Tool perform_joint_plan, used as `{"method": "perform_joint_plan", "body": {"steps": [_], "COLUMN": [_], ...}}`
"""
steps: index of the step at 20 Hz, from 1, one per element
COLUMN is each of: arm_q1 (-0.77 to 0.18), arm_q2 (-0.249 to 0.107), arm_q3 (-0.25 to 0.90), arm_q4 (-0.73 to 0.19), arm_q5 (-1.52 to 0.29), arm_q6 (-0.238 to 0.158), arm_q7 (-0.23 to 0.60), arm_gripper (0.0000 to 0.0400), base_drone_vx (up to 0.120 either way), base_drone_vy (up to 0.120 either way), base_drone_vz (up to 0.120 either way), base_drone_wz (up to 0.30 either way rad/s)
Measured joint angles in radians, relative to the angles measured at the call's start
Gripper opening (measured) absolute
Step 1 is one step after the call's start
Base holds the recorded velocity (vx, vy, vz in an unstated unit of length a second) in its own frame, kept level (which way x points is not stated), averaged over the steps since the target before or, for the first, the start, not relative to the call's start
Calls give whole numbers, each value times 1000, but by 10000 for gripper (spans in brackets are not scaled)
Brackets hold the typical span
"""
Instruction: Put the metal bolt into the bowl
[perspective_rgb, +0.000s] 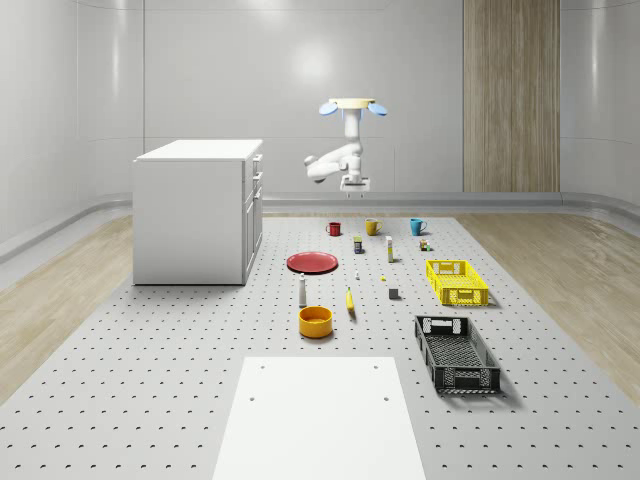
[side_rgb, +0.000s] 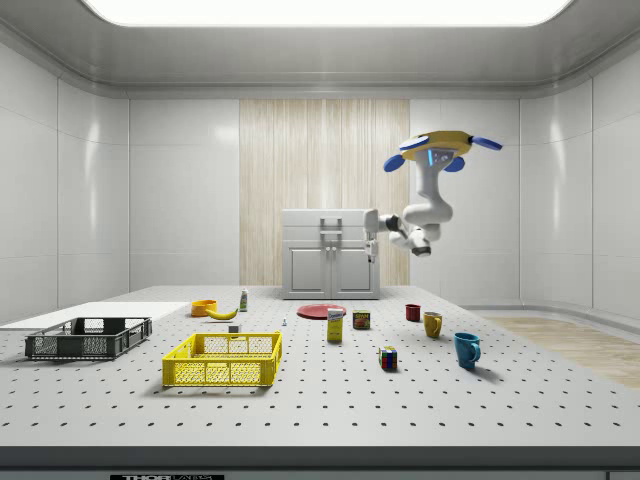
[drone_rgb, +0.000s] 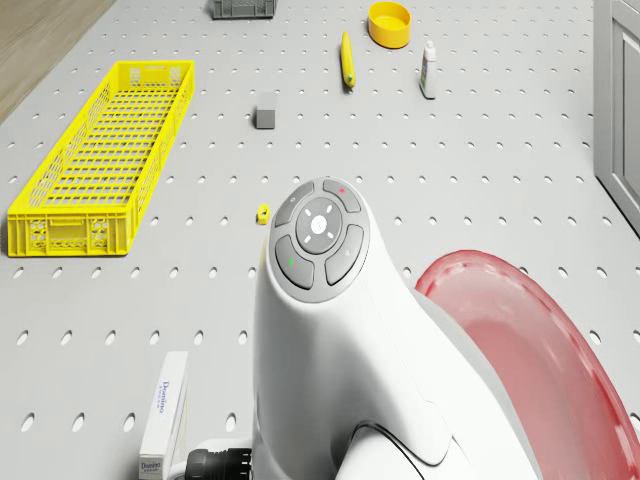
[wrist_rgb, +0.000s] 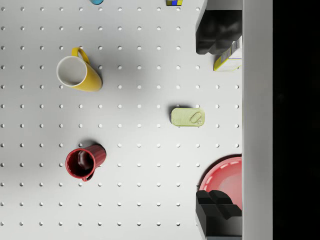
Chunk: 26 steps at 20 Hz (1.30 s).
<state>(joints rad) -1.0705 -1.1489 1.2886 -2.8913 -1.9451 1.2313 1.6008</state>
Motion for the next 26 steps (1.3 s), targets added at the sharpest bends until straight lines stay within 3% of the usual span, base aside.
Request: {"method": "perform_joint_plan", "body": {"steps": [5, 26], "arm_q1": [-9, -38], "arm_q2": [-25, -119], "arm_q3": [8, 35], "arm_q4": [2, 8], "arm_q5": [13, 61], "arm_q6": [22, 109], "arm_q7": [8, 36], "arm_gripper": [400, 400], "base_drone_vx": [120, 120], "base_drone_vy": [-72, 0], "base_drone_vz": [-96, -114], "base_drone_wz": [0, 0]}}
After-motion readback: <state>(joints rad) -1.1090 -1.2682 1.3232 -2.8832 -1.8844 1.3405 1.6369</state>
